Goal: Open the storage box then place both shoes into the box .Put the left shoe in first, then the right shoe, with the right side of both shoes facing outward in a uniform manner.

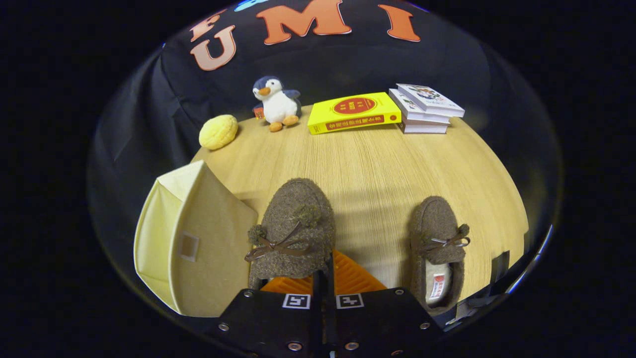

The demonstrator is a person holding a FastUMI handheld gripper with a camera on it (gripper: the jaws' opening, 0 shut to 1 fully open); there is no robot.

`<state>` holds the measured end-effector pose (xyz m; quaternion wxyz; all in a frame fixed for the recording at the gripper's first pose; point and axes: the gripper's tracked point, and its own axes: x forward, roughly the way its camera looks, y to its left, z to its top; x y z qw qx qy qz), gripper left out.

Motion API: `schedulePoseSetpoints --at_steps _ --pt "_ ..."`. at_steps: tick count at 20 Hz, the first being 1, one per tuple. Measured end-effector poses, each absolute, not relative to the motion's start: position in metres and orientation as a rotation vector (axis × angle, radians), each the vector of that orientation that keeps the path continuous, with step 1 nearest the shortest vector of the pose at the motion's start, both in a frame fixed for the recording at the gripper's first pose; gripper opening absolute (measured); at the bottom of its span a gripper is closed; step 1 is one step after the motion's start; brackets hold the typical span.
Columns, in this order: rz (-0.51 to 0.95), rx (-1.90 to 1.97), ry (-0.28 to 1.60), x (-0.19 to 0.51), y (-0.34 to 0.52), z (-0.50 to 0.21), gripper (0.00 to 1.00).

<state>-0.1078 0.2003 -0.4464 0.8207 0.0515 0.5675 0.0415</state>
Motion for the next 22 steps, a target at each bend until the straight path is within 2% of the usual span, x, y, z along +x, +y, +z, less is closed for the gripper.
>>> schedulePoseSetpoints --at_steps 6,10,22 --pt "0.135 0.182 1.149 -0.085 0.255 -0.367 0.05" --pt "0.201 0.211 1.157 -0.084 0.312 -0.347 0.05" --pt "0.246 0.125 1.347 -0.109 0.454 -0.413 0.04"
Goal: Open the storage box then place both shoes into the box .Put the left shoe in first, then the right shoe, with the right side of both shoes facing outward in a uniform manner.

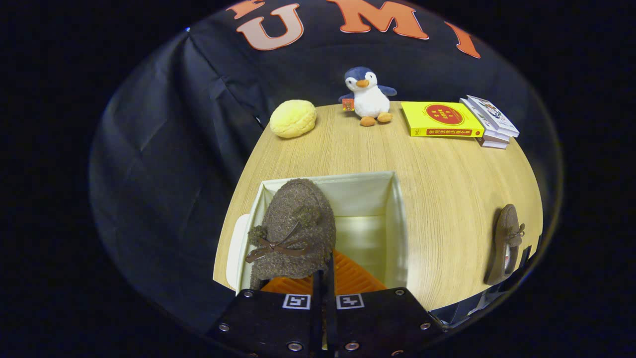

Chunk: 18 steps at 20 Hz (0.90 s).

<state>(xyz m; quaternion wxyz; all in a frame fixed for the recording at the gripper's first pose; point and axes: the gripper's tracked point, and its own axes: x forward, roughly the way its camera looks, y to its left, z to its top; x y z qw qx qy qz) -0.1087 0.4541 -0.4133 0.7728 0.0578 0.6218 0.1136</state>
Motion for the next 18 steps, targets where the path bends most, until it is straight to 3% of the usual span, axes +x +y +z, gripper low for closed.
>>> schedulePoseSetpoints --at_steps 9,15,18 --pt "0.197 0.098 1.545 -0.15 0.48 -0.471 0.07" --pt "0.319 0.326 1.542 -0.151 0.487 -0.443 0.27" --pt "0.399 0.42 1.469 -0.132 0.468 -0.406 0.45"
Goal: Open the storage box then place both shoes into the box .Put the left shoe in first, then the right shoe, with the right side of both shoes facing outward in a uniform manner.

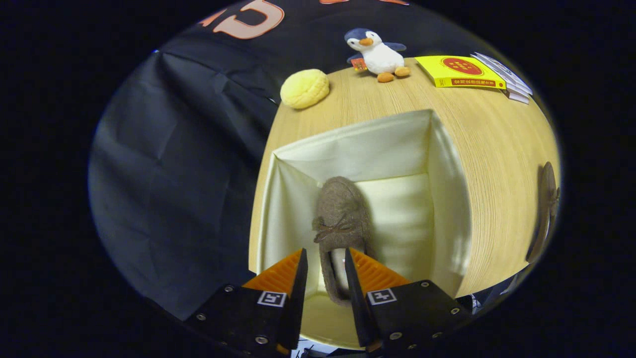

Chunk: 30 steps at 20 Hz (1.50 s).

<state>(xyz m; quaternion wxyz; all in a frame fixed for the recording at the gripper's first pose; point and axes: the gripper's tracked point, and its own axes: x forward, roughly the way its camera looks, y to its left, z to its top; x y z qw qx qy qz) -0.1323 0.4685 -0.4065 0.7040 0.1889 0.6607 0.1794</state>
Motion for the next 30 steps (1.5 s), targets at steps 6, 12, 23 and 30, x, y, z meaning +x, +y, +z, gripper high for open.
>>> schedulePoseSetpoints --at_steps 6,12,23,30 --pt "0.457 0.376 1.245 -0.093 0.362 -0.348 0.72" --pt "0.338 0.332 1.248 -0.103 0.225 -0.374 0.9" --pt "0.019 0.196 1.301 -0.151 0.037 -0.473 0.9" --pt "-0.025 0.127 1.297 -0.154 0.016 -0.519 0.69"
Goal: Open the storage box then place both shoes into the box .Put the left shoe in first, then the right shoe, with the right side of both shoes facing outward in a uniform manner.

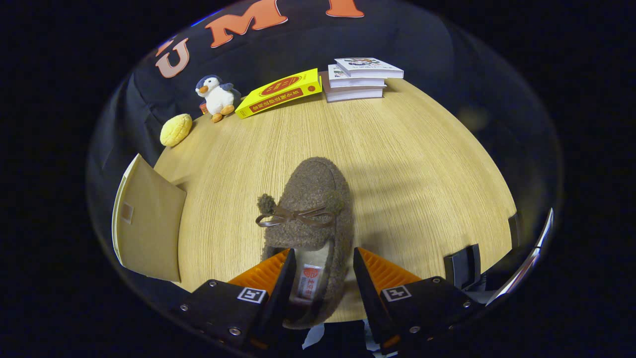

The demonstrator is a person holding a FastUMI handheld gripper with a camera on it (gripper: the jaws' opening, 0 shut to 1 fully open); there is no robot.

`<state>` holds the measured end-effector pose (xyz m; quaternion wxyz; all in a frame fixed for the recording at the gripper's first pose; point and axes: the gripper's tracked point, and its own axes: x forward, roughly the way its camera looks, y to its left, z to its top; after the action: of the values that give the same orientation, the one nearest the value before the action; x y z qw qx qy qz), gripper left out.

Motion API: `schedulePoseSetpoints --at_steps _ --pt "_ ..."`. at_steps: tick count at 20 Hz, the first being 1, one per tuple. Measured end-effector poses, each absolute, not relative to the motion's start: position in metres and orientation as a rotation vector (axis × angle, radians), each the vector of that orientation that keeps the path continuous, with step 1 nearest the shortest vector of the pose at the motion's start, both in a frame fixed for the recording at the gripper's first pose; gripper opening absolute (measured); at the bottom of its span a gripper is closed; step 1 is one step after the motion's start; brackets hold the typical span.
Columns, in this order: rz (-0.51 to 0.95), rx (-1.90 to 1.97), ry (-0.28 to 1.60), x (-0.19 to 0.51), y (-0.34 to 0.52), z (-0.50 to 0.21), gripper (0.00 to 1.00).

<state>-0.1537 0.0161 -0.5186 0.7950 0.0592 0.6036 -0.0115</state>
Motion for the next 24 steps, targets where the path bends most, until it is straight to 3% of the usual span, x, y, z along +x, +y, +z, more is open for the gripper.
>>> schedulePoseSetpoints --at_steps 8,10,15,24 --pt "-0.146 0.139 1.293 -0.152 0.003 -0.524 0.17" --pt "-0.157 0.17 1.29 -0.151 0.007 -0.517 0.07" --pt "-0.135 0.202 1.269 -0.136 0.035 -0.474 0.05" --pt "0.03 0.216 1.244 -0.103 0.147 -0.399 0.05"
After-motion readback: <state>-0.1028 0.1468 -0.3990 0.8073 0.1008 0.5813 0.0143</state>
